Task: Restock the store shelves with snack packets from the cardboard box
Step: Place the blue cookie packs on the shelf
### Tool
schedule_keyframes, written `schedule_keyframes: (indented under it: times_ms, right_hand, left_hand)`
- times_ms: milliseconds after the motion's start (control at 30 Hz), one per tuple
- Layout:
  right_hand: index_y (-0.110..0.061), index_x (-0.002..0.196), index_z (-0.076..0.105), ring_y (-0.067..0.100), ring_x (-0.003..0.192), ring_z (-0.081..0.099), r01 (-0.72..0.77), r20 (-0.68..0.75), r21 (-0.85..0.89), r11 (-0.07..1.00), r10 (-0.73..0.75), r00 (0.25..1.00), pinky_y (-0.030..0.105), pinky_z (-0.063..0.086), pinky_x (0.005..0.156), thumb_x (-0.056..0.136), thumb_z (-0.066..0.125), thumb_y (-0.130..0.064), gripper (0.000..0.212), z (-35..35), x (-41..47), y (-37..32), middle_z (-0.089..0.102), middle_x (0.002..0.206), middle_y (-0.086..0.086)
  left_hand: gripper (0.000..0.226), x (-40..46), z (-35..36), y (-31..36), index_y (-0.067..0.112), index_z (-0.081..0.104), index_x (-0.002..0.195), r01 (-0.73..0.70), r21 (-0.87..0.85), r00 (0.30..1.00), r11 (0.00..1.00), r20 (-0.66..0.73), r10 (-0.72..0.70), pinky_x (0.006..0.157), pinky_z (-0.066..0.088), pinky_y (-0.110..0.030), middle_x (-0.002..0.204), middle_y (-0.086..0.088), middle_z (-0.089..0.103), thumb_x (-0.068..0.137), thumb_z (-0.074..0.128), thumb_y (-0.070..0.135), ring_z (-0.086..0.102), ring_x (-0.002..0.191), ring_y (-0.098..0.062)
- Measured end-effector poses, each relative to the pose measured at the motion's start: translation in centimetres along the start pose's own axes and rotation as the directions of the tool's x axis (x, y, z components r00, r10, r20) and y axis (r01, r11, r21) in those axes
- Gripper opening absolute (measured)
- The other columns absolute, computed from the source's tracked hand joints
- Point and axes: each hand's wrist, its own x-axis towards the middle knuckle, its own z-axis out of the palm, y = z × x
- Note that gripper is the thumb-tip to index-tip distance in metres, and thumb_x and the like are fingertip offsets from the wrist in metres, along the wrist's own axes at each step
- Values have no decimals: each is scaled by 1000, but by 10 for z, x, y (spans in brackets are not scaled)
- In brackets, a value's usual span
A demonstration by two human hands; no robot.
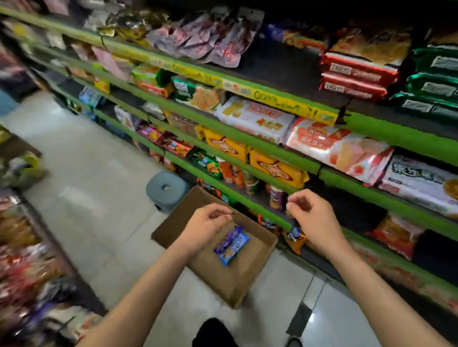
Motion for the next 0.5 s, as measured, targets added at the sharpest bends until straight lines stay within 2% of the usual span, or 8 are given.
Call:
schedule_keyframes:
  times_ms: [100, 133, 267, 400, 500]
  right_hand:
    - [-21, 84, 66, -15, 72, 58, -55, 109, -50, 997, 60, 992, 7, 42, 66, 90, 69, -8, 15, 51, 11, 10, 68, 80, -8]
    - [-22, 83, 66, -14, 70, 58, -71, 135, -70, 995, 80, 988, 11, 42, 67, 90, 69, -6, 18, 70, 17, 14, 67, 79, -8]
    - [-20, 83, 66, 11, 74, 61, -144, 212, -149, 978, 174, 962, 13, 45, 66, 90, 68, -3, 18, 147, 49, 29, 67, 79, -3]
    - [-23, 81, 66, 9, 73, 61, -266, 224, -248, 931, 322, 920, 7, 44, 62, 92, 68, -6, 20, 227, 77, 55, 69, 80, -5]
    - [-24, 78, 65, 11, 73, 61, -360, 218, -286, 888, 426, 878, 5, 43, 62, 92, 68, -5, 24, 279, 97, 83, 68, 77, -6]
  left_hand:
    - [23, -2, -33, -50, 18, 66, 85, 125, -140, 986, 982, -96, -139, 69, 49, -25, 85, -10, 66, 93, 63, -3, 59, 76, -15]
    - [23, 1, -42, -67, 17, 66, 84, 164, -179, 975, 970, -122, -187, 66, 49, -22, 83, -9, 65, 93, 63, -4, 59, 74, -15]
    - [24, 30, -82, -131, 11, 63, 82, 264, -317, 934, 911, -154, -324, 65, 44, -27, 76, -10, 61, 92, 58, -10, 56, 72, -23]
    - [23, 88, -120, -207, 10, 62, 86, 366, -313, 901, 876, -115, -417, 69, 44, -29, 78, -8, 62, 89, 58, -13, 57, 81, -23]
    - [31, 140, -136, -266, 18, 61, 77, 443, -257, 879, 859, -66, -472, 69, 44, -26, 77, -6, 62, 87, 59, -12, 55, 80, -21]
